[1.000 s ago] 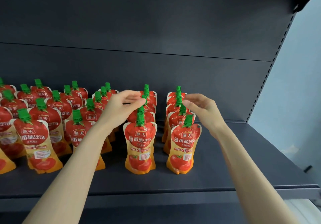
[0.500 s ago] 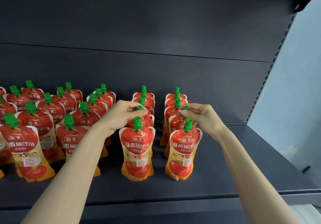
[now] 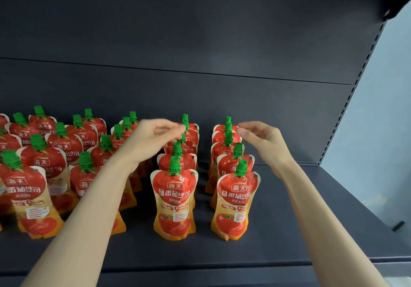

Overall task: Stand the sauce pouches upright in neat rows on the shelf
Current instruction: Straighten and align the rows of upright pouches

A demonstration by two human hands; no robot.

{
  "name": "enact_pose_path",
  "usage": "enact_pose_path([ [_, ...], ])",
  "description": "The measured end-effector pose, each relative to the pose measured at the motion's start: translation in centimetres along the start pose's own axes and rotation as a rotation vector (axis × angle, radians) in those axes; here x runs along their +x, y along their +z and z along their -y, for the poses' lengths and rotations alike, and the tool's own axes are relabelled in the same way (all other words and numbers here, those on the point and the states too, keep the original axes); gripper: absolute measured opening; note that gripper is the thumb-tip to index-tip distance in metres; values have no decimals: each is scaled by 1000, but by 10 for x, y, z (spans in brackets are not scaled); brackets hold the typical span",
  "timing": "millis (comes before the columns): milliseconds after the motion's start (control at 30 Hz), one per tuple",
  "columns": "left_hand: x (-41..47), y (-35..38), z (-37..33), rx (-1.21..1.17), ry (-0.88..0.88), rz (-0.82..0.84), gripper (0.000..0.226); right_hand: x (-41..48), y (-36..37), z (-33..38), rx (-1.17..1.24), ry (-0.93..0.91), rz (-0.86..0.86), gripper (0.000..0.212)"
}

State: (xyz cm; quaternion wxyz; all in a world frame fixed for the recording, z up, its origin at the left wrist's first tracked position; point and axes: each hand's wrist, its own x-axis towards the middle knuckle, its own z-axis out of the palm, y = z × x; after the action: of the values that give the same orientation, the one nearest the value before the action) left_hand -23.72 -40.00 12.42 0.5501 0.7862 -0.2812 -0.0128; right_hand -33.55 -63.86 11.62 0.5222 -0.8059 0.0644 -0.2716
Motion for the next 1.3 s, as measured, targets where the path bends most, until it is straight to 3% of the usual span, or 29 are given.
enact_pose_path([
  [100,18,3,-2,-41,48,-181,25,14,3,0,-55,14,17,21],
  [267,42,12,16,38,-109,-56,46,29,8,-8,-60,130,153,19],
  [533,46,13,27,-43,-142,47,22,36,11,-20,-35,156,202,29],
  [1300,44,19,33,-54,-12,-36,22,34,8,-28,-24,111,187,31],
])
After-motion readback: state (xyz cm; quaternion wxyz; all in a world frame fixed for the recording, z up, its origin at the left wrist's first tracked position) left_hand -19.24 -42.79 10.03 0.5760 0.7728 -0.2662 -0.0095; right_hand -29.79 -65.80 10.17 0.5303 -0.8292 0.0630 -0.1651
